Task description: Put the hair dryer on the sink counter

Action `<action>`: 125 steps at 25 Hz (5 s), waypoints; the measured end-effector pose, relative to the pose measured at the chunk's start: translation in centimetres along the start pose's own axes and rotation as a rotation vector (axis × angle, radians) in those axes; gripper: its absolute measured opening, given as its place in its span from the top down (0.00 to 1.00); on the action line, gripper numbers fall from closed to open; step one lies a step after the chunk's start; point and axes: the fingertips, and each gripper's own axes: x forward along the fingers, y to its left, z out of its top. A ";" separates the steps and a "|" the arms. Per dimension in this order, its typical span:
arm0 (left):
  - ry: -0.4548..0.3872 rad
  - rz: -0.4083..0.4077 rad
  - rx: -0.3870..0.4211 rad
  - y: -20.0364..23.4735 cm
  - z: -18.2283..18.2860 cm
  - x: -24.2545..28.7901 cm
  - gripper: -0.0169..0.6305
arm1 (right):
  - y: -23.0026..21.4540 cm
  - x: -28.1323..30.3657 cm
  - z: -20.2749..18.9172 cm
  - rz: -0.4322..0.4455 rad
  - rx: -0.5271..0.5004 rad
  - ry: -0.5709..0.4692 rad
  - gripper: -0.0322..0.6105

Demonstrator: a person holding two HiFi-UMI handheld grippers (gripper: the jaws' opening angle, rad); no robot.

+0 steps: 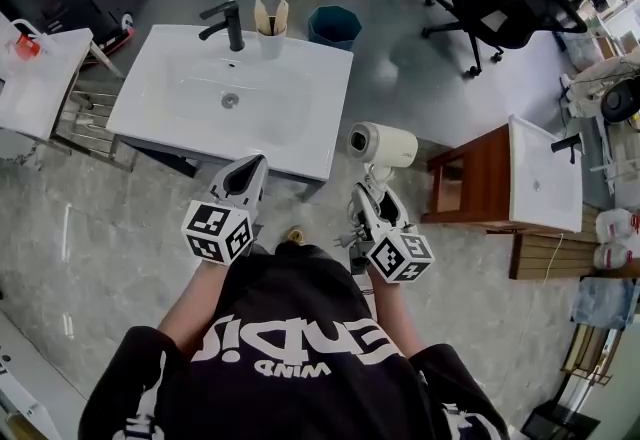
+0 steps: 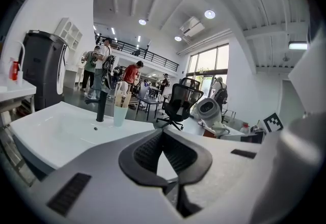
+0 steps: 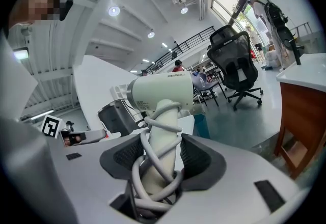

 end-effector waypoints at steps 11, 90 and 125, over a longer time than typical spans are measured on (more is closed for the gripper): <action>0.012 -0.010 0.010 3.3 2.0 3.6 0.96 | 0.0 5.0 1.6 -0.011 0.008 0.008 0.58; 0.098 -0.077 -0.013 10.3 3.0 14.4 0.96 | -9.6 30.4 -5.3 -0.235 -0.091 0.519 0.57; 0.090 -0.092 -0.035 9.6 3.1 13.0 0.96 | -5.6 25.5 1.2 -0.145 -0.156 0.328 0.54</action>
